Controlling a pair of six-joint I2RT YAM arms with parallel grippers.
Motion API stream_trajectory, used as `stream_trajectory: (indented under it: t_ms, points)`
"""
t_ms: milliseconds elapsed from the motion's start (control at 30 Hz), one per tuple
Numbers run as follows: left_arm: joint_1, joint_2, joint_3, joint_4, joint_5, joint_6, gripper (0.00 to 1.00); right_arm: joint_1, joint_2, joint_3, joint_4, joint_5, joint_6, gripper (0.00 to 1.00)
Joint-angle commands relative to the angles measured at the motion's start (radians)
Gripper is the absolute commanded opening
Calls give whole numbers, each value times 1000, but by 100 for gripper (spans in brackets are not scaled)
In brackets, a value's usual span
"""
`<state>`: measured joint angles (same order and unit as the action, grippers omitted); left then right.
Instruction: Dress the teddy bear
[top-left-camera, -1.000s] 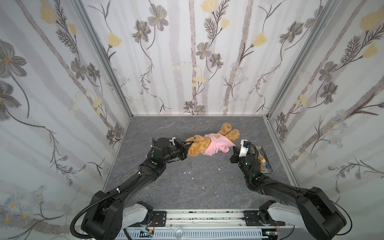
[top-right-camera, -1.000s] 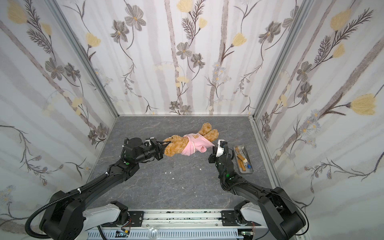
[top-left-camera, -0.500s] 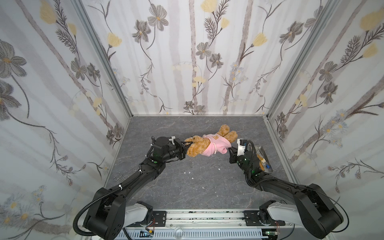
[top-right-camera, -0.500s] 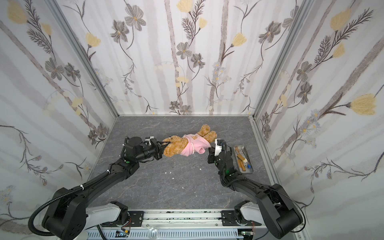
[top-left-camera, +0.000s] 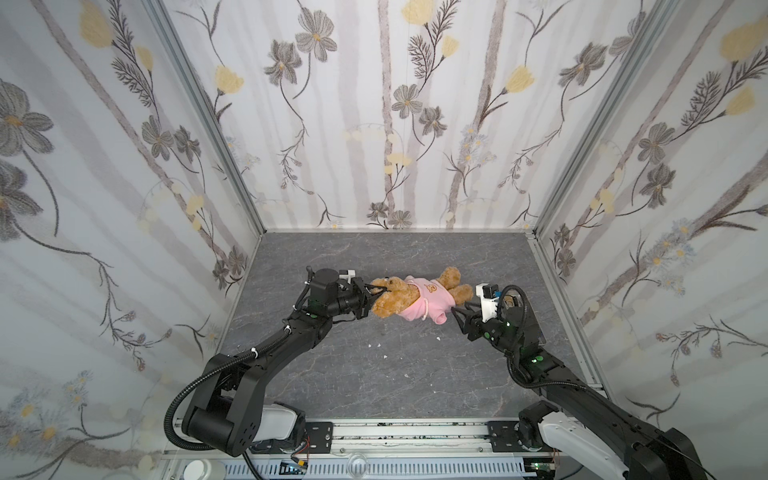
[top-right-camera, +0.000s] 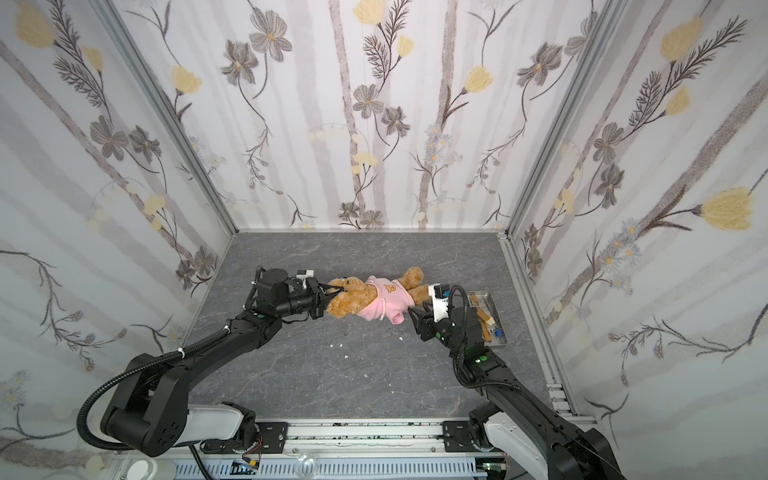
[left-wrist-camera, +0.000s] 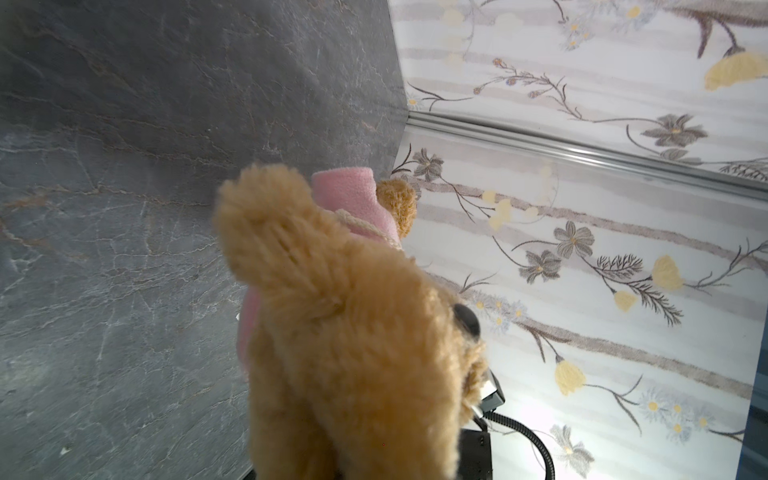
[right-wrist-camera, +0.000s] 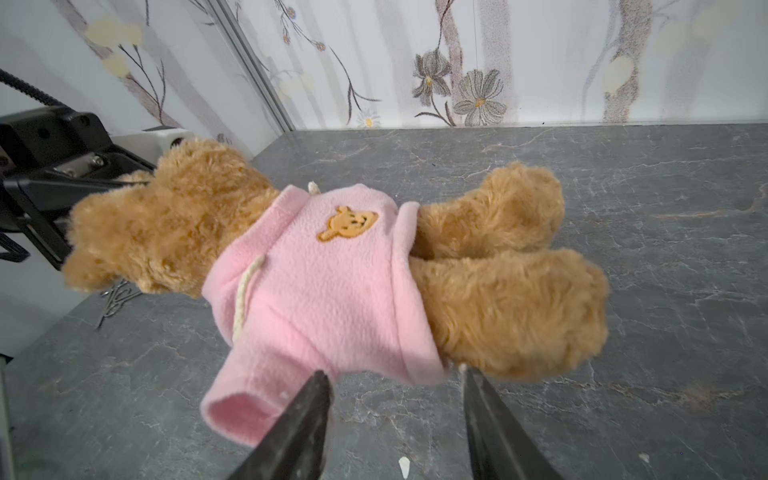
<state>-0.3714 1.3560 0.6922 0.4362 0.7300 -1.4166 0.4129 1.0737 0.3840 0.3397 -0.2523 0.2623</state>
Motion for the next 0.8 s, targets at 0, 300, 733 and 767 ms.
stream_trajectory:
  t_ms: [0, 300, 733, 767]
  points:
    - [0, 3, 7, 56, 76, 140, 0, -34, 49, 75, -32, -138, 89, 53]
    - [-2, 2, 12, 56, 111, 290, 0, -97, 255, 202, -34, -316, 222, 45]
    - [-1, 4, 12, 56, 114, 297, 0, -88, 359, 174, 72, -332, 284, 10]
    - [-1, 3, 12, 56, 113, 298, 0, -89, 362, 170, 81, -331, 292, 5]
